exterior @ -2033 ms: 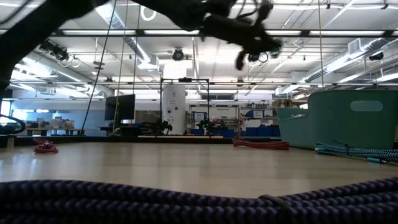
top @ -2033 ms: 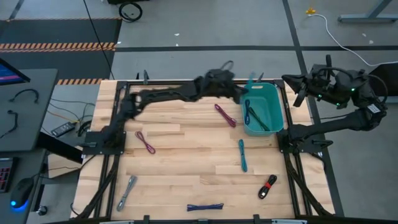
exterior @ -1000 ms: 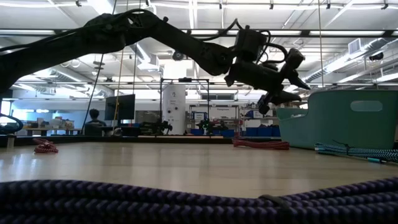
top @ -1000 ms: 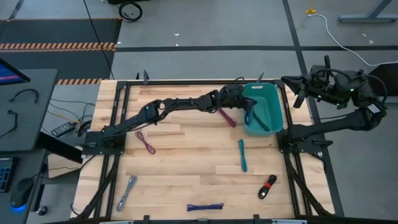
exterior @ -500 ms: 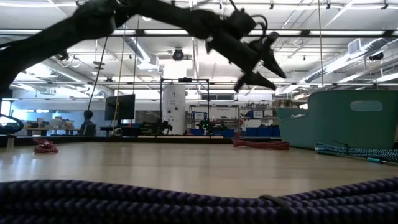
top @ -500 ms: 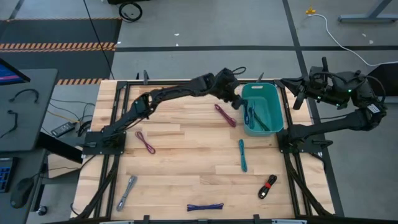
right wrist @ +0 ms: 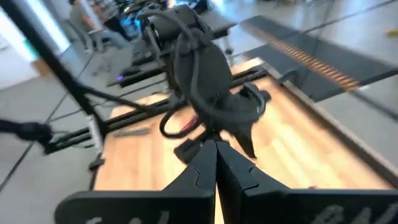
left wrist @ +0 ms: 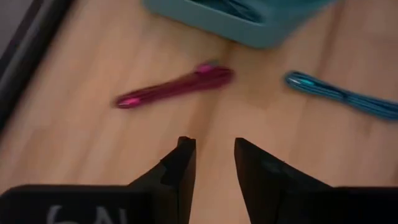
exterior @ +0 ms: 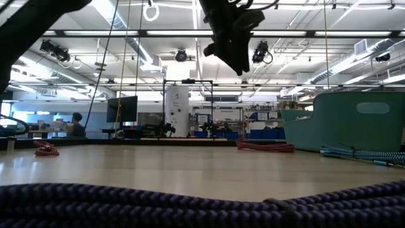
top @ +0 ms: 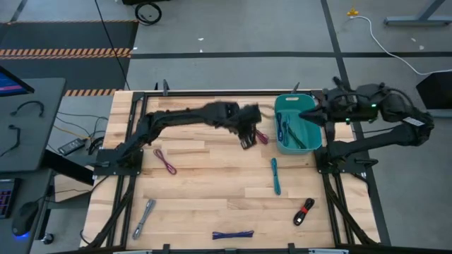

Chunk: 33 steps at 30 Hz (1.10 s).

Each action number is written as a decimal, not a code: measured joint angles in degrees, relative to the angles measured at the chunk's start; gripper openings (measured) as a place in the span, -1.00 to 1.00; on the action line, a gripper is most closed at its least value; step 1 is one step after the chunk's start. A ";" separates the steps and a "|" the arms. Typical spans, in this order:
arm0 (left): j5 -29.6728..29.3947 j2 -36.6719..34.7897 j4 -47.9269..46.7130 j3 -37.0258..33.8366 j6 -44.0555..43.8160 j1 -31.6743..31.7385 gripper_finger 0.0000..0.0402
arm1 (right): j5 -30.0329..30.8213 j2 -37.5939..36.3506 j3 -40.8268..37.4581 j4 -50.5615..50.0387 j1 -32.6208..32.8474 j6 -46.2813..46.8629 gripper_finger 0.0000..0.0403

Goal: Pick and place USB-C Cables
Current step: Put the black charger cable into the green bin

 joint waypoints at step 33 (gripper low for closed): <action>5.29 -41.37 40.47 -69.29 -7.68 -5.52 -0.42 | -6.36 39.77 -3.75 -15.96 47.00 107.04 -0.36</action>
